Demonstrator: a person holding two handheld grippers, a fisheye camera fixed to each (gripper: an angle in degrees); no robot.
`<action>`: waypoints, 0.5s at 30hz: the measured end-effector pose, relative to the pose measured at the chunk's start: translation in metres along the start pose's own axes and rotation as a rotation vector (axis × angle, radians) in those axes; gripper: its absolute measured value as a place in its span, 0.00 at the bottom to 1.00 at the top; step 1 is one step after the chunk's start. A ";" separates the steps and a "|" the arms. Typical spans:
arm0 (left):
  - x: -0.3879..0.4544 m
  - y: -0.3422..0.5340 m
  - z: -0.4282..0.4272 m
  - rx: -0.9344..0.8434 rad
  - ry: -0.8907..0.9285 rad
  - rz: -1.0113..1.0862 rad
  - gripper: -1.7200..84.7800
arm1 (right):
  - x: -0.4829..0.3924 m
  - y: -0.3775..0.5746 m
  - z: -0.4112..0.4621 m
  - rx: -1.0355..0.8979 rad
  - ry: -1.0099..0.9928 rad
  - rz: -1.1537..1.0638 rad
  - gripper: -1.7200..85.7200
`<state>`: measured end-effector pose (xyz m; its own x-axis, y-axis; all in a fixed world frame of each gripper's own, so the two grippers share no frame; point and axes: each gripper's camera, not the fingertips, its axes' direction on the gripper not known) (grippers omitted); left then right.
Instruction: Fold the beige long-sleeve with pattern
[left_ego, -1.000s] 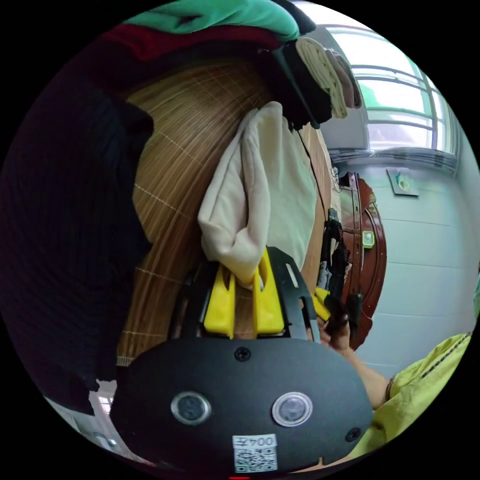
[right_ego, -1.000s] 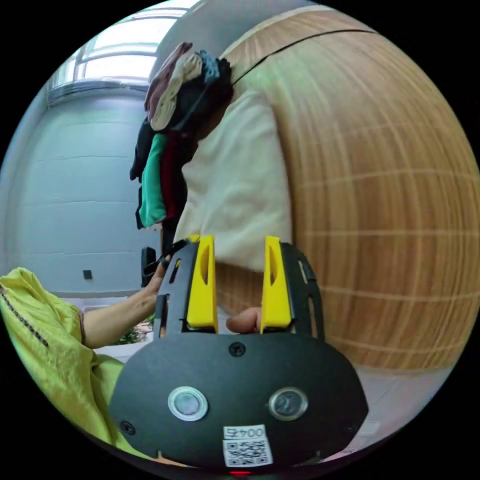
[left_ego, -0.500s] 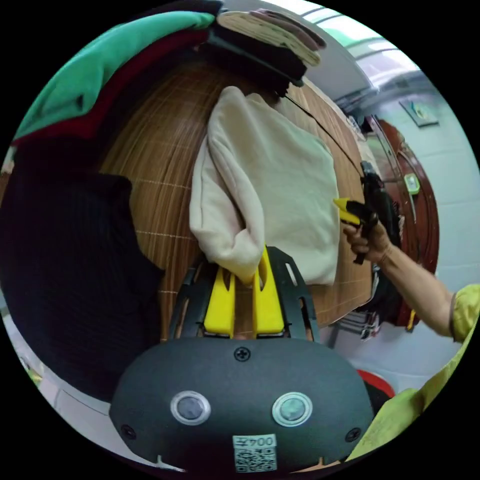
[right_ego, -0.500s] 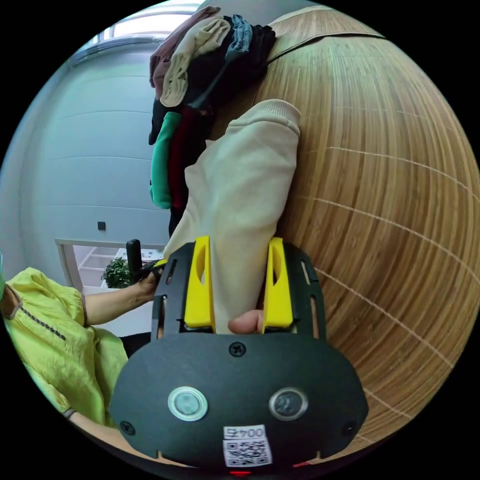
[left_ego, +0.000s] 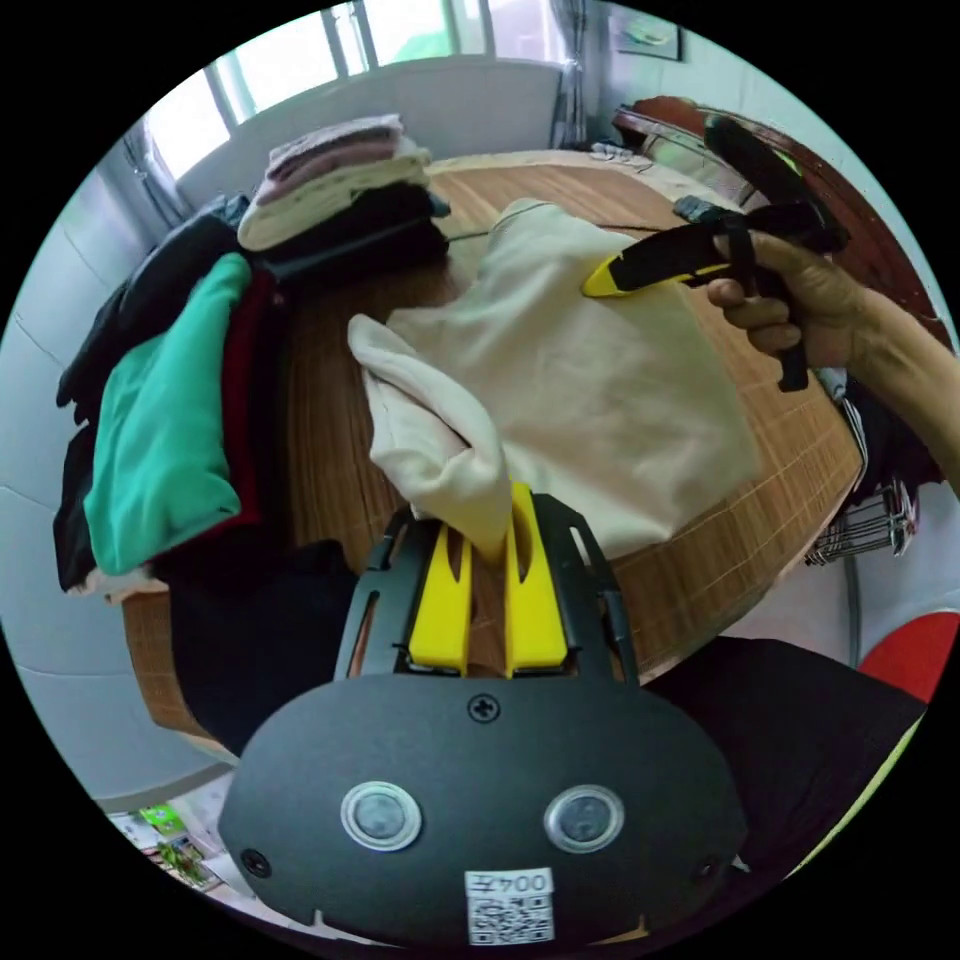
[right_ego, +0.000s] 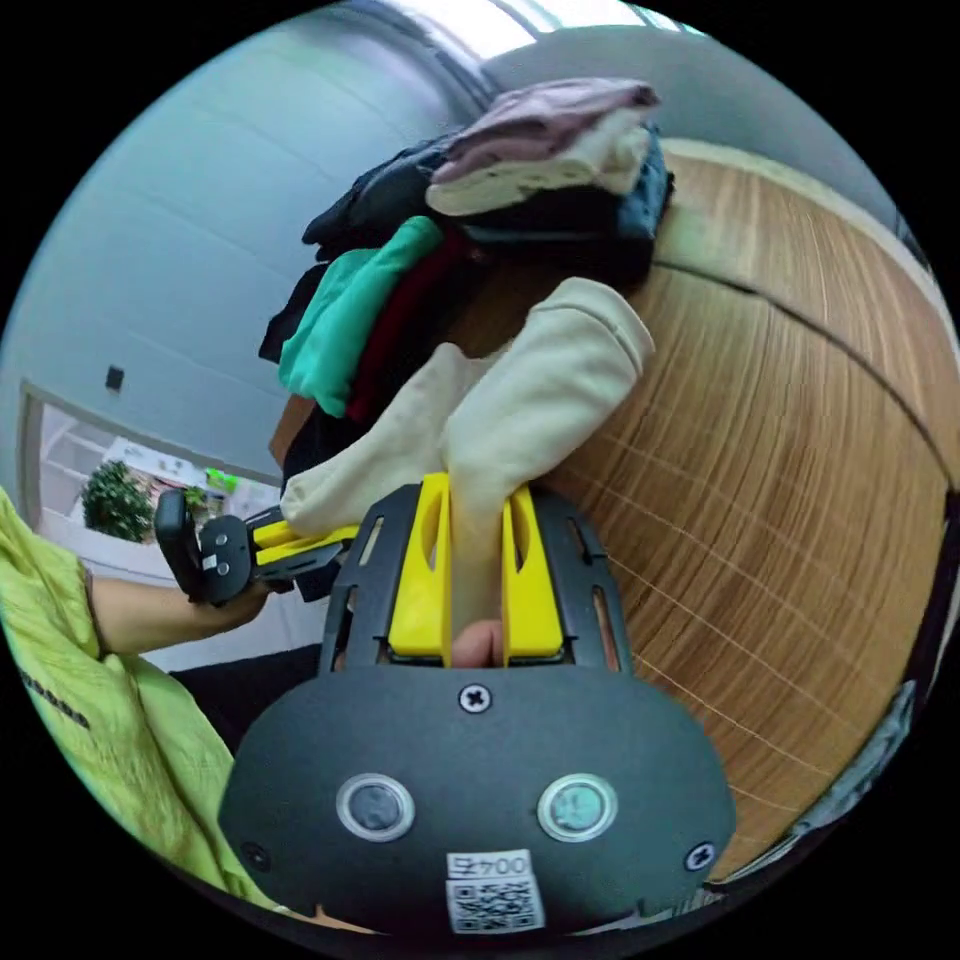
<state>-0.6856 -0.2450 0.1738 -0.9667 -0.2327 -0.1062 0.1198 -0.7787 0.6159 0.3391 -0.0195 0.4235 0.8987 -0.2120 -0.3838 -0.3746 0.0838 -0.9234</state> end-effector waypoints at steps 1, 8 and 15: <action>0.011 0.010 -0.014 0.036 0.007 -0.001 0.11 | -0.013 -0.004 -0.005 -0.002 0.025 -0.019 0.11; -0.026 0.051 -0.143 0.257 0.047 -0.077 0.11 | -0.125 -0.074 -0.056 0.095 0.112 -0.134 0.11; -0.151 0.064 -0.287 0.476 -0.099 -0.141 0.11 | -0.216 -0.174 -0.069 0.377 0.068 -0.278 0.11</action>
<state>-0.4673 -0.4266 0.0053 -0.9856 -0.0705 -0.1536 -0.1073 -0.4409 0.8911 0.1943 -0.0558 0.6670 0.9316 -0.3387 -0.1318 -0.0014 0.3594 -0.9332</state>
